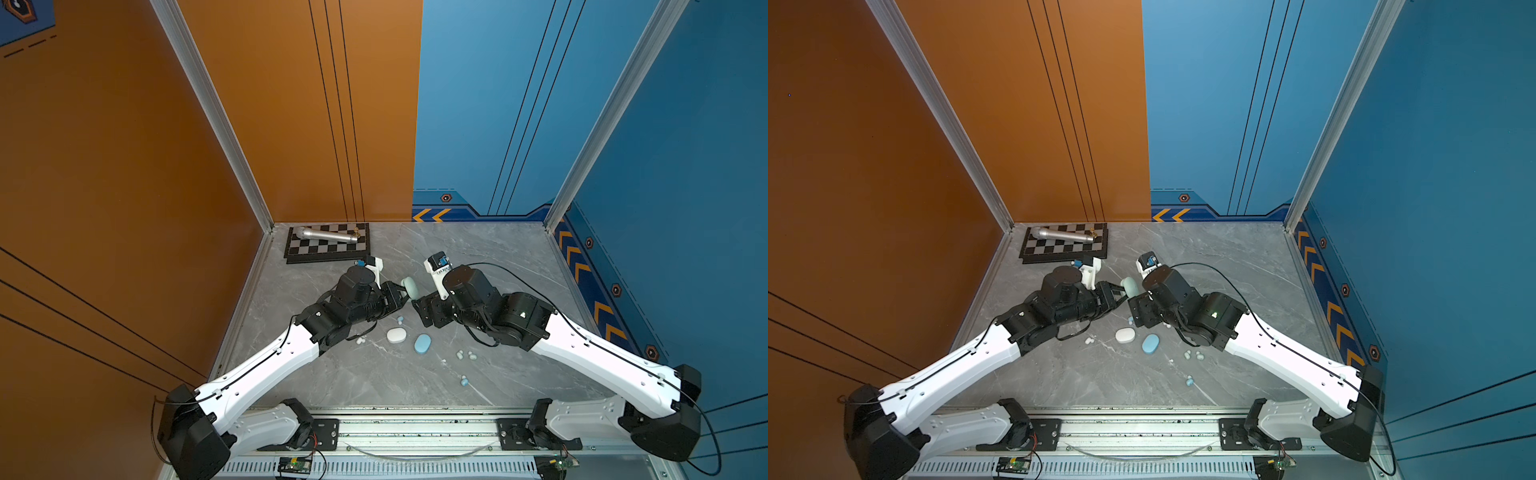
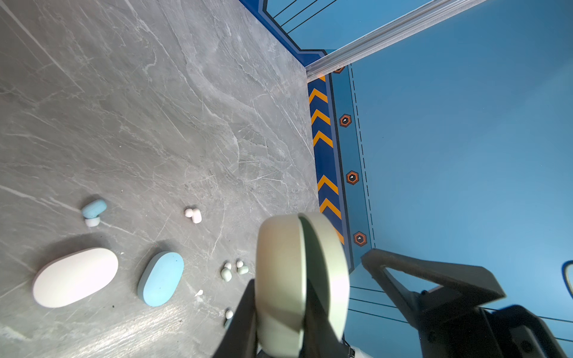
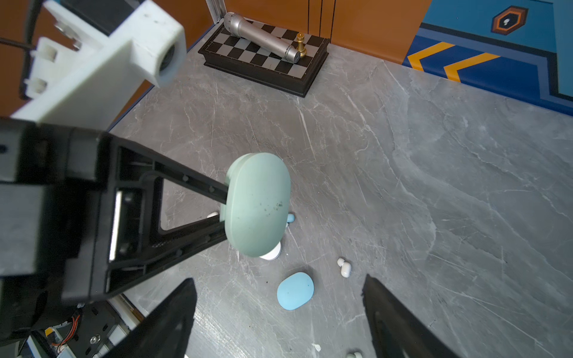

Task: Insert wireless bluetooth earbuds into charging case
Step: Open the charging case.

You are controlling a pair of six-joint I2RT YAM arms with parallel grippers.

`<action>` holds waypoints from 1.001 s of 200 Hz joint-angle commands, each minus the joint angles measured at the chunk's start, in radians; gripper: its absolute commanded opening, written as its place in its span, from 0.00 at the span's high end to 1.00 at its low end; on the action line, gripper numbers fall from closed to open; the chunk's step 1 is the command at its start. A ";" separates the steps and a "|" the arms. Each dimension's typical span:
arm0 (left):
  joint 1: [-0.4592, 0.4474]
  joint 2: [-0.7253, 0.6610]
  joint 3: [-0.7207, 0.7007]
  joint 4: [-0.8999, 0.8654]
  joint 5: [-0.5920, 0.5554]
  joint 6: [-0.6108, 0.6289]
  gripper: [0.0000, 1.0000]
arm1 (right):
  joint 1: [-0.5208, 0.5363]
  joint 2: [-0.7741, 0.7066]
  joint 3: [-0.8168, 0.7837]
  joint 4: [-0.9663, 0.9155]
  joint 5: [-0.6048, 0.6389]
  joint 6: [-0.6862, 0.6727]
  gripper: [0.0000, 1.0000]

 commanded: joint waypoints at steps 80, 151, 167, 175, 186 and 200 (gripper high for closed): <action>-0.012 -0.021 0.044 -0.059 -0.003 0.024 1.00 | -0.012 0.047 -0.030 0.056 0.036 -0.021 0.15; -0.016 -0.027 0.048 -0.061 -0.001 0.029 1.00 | -0.088 0.029 -0.057 0.069 0.042 0.030 0.15; -0.018 -0.025 0.049 -0.061 0.003 0.031 1.00 | -0.106 0.013 -0.067 0.081 0.036 0.043 0.16; -0.018 -0.026 0.048 -0.063 0.001 0.033 1.00 | -0.114 0.003 -0.073 0.086 0.031 0.050 0.16; -0.018 -0.026 0.049 -0.063 0.001 0.033 1.00 | -0.124 -0.009 -0.081 0.089 0.027 0.059 0.16; -0.017 -0.026 0.050 -0.065 0.000 0.034 1.00 | -0.130 -0.026 -0.091 0.093 0.007 0.062 0.17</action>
